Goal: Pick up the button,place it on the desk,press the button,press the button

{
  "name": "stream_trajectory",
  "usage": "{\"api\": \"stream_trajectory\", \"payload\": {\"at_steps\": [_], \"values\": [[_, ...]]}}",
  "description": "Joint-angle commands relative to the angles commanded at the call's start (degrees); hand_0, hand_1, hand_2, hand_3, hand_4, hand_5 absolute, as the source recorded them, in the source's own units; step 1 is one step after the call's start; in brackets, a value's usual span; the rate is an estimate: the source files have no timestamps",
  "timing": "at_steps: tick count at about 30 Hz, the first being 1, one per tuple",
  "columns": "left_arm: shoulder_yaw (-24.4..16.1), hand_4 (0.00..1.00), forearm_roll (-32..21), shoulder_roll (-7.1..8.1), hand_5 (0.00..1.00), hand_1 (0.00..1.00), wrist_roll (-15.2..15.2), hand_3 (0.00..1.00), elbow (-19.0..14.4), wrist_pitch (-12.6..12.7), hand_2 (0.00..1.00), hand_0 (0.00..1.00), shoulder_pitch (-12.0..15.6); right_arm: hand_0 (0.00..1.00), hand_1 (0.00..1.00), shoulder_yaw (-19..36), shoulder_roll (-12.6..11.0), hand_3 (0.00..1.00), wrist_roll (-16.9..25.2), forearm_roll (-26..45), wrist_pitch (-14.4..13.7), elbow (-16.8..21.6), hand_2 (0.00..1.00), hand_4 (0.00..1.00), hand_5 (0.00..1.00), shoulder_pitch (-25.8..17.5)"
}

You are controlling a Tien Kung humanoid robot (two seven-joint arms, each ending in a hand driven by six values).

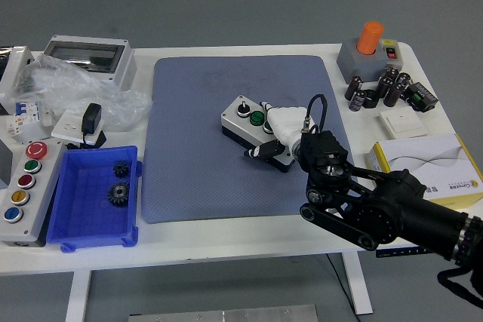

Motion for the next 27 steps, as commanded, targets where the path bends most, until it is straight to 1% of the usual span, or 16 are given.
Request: {"api": "stream_trajectory", "payload": {"at_steps": [3, 4, 9, 10, 15, 16, 21, 22, 27], "values": [[-0.10, 0.771, 0.09, -0.01, 0.402, 0.697, -0.07, 0.670, -0.01, 0.13, 0.674, 0.671, 0.00, 0.235, 0.607, -0.22, -0.03, 0.998, 0.00, -0.26, -0.42, 0.06, 0.646, 0.892, 0.389, -0.02], [-0.15, 0.768, 0.12, -0.01, 0.399, 0.697, -0.11, 0.668, -0.01, 0.19, 0.671, 0.671, 0.01, 0.163, 0.520, -0.32, -0.04, 0.866, 0.00, -0.44, -0.63, 0.09, 0.544, 0.781, 0.307, -0.02], [-0.51, 0.768, 0.39, -0.02, 0.399, 0.697, -0.34, 0.668, -0.02, 0.49, 0.671, 0.671, 0.11, 0.163, 0.520, -0.55, -0.22, 0.866, 0.00, -1.31, -1.76, 0.37, 0.544, 0.781, 0.307, 0.03], [-0.60, 0.767, 0.45, -0.02, 0.400, 0.696, -0.38, 0.667, -0.02, 0.54, 0.671, 0.670, 0.13, 0.166, 0.494, -0.60, -0.26, 0.617, 0.00, -1.39, -1.86, 0.41, 0.503, 0.553, 0.193, 0.06], [-1.08, 0.767, 0.90, -0.05, 0.400, 0.696, -0.53, 0.667, -0.06, 0.75, 0.671, 0.670, 0.22, 0.166, 0.494, -1.10, -0.45, 0.617, 0.00, -1.62, -2.19, 0.59, 0.503, 0.553, 0.193, 0.27], [-1.16, 0.765, 0.96, -0.06, 0.401, 0.697, -0.55, 0.667, -0.07, 0.77, 0.669, 0.670, 0.22, 0.179, 0.474, -1.22, -0.47, 0.417, 0.00, -1.64, -2.23, 0.61, 0.437, 0.534, 0.002, 0.30], [-1.50, 0.765, 1.29, -0.10, 0.401, 0.697, -0.66, 0.667, -0.10, 0.93, 0.669, 0.670, 0.22, 0.179, 0.474, -2.07, -0.55, 0.417, 0.00, -1.66, -2.88, 0.56, 0.437, 0.534, 0.002, 0.45], [-1.54, 0.765, 1.31, -0.11, 0.404, 0.696, -0.68, 0.664, -0.10, 0.96, 0.666, 0.668, 0.22, 0.181, 0.475, -2.20, -0.60, 0.395, 0.00, -1.65, -3.09, 0.58, 0.419, 0.473, 0.002, 0.48], [-1.69, 0.765, 1.42, -0.18, 0.404, 0.696, -0.81, 0.664, -0.11, 1.14, 0.666, 0.668, 0.23, 0.181, 0.475, -3.22, -1.19, 0.395, 0.00, -1.61, -4.44, 1.12, 0.419, 0.473, 0.002, 0.73]]}}
